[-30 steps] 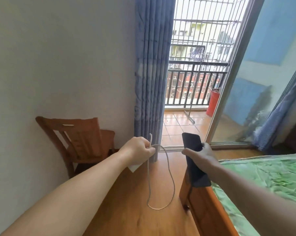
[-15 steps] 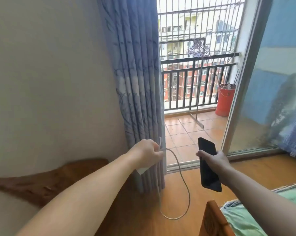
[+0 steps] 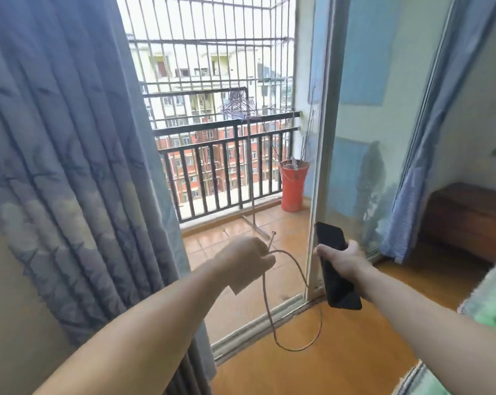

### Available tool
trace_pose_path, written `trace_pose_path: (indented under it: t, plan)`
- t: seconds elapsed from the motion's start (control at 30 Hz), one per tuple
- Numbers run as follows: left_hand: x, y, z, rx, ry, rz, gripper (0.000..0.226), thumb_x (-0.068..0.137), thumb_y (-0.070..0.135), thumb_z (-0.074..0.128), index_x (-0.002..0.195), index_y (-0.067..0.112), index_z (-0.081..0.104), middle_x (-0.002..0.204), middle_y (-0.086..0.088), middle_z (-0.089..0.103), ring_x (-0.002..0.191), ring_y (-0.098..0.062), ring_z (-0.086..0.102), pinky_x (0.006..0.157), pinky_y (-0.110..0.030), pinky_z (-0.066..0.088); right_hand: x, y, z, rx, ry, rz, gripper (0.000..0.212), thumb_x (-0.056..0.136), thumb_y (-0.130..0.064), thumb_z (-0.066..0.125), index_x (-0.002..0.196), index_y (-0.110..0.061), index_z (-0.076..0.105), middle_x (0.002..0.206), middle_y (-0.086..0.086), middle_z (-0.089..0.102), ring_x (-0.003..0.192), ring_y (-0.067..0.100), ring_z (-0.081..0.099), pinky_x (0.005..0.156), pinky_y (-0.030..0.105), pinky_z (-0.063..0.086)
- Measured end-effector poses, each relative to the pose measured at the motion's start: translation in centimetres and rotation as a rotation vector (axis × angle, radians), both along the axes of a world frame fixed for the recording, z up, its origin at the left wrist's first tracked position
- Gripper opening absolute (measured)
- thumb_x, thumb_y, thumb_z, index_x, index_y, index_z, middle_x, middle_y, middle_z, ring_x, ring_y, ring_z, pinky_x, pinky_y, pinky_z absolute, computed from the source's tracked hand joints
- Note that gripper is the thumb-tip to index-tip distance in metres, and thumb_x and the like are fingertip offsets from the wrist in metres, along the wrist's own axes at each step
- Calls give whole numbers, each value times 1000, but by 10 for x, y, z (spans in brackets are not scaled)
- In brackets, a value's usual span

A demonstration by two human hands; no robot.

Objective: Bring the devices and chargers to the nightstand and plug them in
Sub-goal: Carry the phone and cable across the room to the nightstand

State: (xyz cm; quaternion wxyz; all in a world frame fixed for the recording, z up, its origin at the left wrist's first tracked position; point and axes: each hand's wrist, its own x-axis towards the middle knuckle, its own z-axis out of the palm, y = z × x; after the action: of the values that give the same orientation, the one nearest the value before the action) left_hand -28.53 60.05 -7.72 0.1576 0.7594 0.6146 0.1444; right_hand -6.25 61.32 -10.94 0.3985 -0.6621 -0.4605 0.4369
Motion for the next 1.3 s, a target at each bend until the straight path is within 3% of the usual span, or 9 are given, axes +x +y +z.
trace_pose_path:
  t: [0.17, 0.33, 0.43, 0.57, 0.77, 1.0, 1.1, 1.17, 1.3]
  plan:
    - [16, 131, -4, -16, 19, -164, 27, 90, 37, 53, 84, 17, 69, 76, 2, 66, 71, -18, 64, 66, -26, 53, 16, 99, 0, -18, -53, -223, 82, 69, -42, 77, 135, -7, 42, 127, 16, 57, 112, 36, 56, 95, 44, 48]
    - [44, 235, -11, -25, 52, -275, 29, 90, 46, 50, 80, 24, 67, 62, 11, 57, 59, -6, 57, 54, -17, 46, 48, 166, -6, -39, -47, -359, 73, 65, -40, 79, 124, -9, 49, 115, 13, 62, 100, 33, 61, 88, 43, 51]
    - [83, 287, -23, -84, 23, -352, 32, 88, 42, 53, 63, 24, 59, 64, 6, 62, 64, -16, 63, 55, -21, 45, 76, 192, -16, -29, -24, -458, 76, 64, -37, 80, 127, -9, 48, 117, 12, 62, 103, 31, 60, 87, 41, 50]
    - [159, 338, -34, -81, 16, -504, 40, 86, 41, 53, 61, 12, 58, 62, -5, 61, 61, -27, 57, 50, -24, 38, 130, 215, -35, -61, 2, -571, 64, 65, -38, 80, 115, -14, 49, 103, 3, 60, 82, 16, 55, 70, 34, 40]
    - [280, 416, -44, -30, 133, -699, 37, 83, 32, 52, 51, 15, 46, 54, 2, 50, 57, -24, 48, 44, -21, 30, 242, 277, -62, -101, 40, -730, 80, 70, -38, 75, 136, -10, 38, 125, 12, 55, 106, 31, 54, 80, 35, 39]
    - [451, 545, -50, -79, 105, -732, 43, 83, 36, 53, 47, 16, 43, 51, 2, 45, 51, -19, 42, 44, -25, 29, 395, 378, -68, -125, 86, -808, 57, 70, -33, 76, 116, -10, 51, 103, 9, 60, 80, 21, 56, 57, 29, 37]
    - [517, 585, -46, -63, 78, -773, 45, 86, 33, 53, 45, 18, 42, 52, -3, 47, 57, -26, 47, 44, -24, 28, 458, 411, -58, -139, 57, -854, 61, 68, -36, 77, 118, -9, 52, 106, 12, 62, 90, 30, 60, 71, 35, 46]
    - [557, 608, -43, -82, 68, -799, 44, 85, 33, 52, 44, 20, 44, 51, 3, 46, 54, -20, 47, 45, -26, 30, 494, 431, -53, -159, 38, -867, 67, 66, -38, 76, 121, -10, 50, 113, 14, 61, 99, 34, 60, 83, 40, 50]
    - [637, 656, -43, -97, 20, -824, 39, 81, 35, 49, 46, 19, 46, 47, 7, 47, 46, -9, 45, 44, -24, 30, 562, 475, -45, -158, 10, -870, 70, 61, -43, 76, 119, -12, 50, 109, 11, 61, 96, 32, 60, 85, 42, 51]
